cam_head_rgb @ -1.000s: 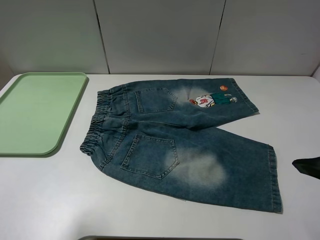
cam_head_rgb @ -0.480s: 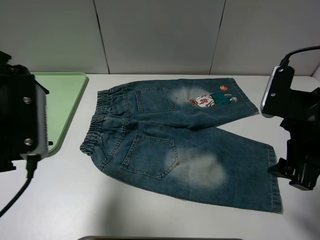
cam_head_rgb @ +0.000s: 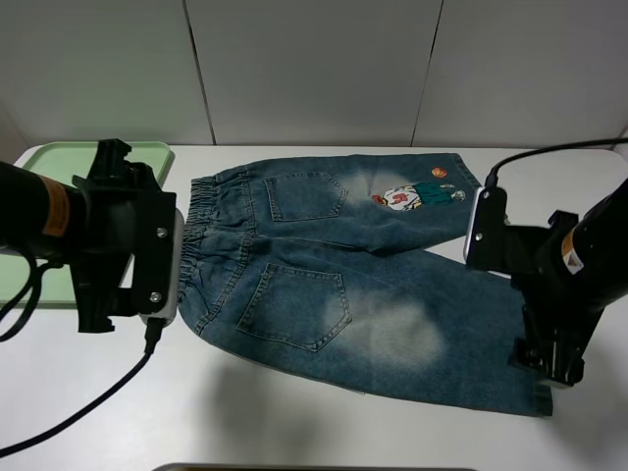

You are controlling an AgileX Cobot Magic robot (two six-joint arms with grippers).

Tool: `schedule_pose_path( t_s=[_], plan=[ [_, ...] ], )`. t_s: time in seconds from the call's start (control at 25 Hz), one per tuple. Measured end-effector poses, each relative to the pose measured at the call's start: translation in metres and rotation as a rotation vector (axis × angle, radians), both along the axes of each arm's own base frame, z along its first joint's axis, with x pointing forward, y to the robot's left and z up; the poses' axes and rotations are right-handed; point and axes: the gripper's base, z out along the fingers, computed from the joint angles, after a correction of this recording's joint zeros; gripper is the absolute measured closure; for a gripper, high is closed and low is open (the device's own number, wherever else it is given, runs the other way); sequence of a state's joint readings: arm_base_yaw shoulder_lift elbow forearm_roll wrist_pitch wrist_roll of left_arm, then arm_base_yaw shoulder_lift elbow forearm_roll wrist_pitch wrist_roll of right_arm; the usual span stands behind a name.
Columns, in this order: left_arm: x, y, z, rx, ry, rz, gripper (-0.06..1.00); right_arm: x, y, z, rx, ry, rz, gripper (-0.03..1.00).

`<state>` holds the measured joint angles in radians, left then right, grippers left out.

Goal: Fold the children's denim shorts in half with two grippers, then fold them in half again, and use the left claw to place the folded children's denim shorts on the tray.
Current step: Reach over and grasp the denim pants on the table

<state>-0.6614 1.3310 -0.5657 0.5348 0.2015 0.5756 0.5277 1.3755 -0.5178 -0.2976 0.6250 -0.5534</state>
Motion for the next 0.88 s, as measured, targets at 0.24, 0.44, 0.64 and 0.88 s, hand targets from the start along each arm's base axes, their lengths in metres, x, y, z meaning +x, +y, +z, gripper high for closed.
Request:
schedule_pose_path(
  t_s=[0.24,0.44,0.64,0.88],
  plan=[
    [0.015,-0.002,-0.031,0.018,0.071,0.015,0.10,-0.022,-0.009,-0.024,0.018,-0.007,0.138,0.27],
    [0.026,0.001,-0.048,0.000,0.100,0.044,0.10,-0.023,-0.007,-0.027,0.055,-0.047,0.164,0.27],
    [0.028,-0.002,-0.057,-0.009,0.118,0.043,0.10,-0.027,-0.009,-0.031,0.053,-0.044,0.178,0.27],
    [0.030,-0.006,-0.056,-0.051,0.096,0.036,0.10,-0.035,-0.014,-0.045,0.020,-0.011,0.234,0.27]
  ],
)
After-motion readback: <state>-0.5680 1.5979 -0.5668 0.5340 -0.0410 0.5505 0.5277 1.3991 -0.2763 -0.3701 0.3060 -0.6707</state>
